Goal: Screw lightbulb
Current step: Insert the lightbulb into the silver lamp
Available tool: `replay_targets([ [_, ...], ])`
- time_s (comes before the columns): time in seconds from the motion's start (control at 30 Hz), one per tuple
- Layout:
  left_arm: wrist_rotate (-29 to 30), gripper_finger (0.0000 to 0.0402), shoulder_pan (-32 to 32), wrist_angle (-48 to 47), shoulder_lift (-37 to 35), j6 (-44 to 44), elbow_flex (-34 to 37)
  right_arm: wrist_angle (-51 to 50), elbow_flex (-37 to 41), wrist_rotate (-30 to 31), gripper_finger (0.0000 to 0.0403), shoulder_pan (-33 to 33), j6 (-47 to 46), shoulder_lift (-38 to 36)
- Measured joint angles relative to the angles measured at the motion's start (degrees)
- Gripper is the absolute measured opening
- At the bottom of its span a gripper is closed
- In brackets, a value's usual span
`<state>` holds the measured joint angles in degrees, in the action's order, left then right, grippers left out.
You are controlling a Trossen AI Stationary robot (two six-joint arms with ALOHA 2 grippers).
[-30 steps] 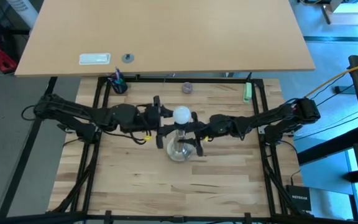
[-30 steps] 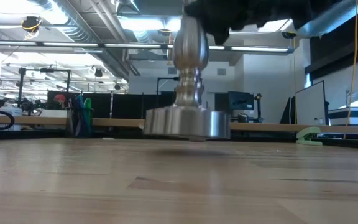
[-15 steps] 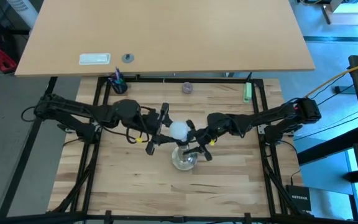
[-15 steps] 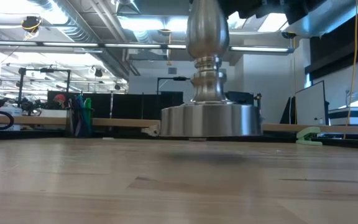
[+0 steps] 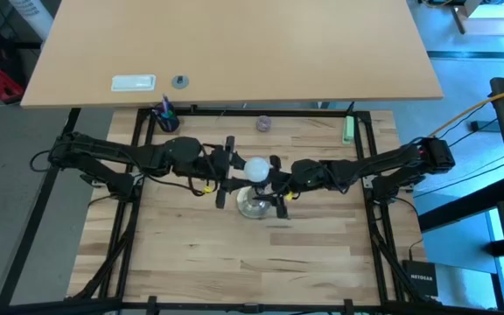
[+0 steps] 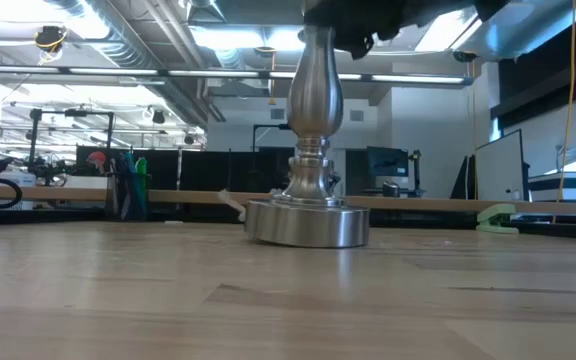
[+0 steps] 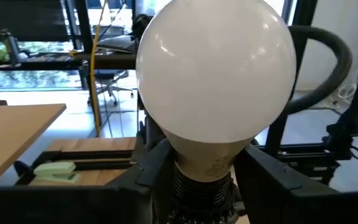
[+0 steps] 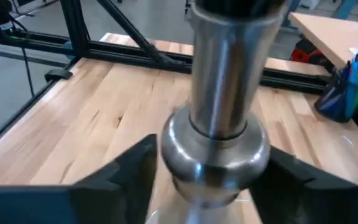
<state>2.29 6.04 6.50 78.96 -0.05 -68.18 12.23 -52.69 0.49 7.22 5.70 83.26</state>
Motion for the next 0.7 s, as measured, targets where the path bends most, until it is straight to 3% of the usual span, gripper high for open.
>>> replay_targets([
  [0.13, 0.78, 0.0140, 0.02, -0.29, -0.35, -0.01, 0.00, -2.62, 0.31, 0.07, 0.0281, -0.02, -1.08, -0.29],
  [0.27, 1.98, 0.0140, 0.06, -0.63, -0.95, -0.04, 0.02, -8.36, -0.25, 0.71, 0.0306, -0.02, -1.91, -5.38],
  [0.43, 1.98, 0.0141, 0.11, -0.73, -2.10, 0.01, 0.09, -20.77, -4.01, 4.31, 0.0306, -0.02, -2.51, -12.70],
  [0.7, 1.96, 0.0141, 0.13, -0.26, -2.16, 0.42, 0.09, -15.08, -10.18, 4.45, 0.0277, -0.07, -4.23, -16.08],
])
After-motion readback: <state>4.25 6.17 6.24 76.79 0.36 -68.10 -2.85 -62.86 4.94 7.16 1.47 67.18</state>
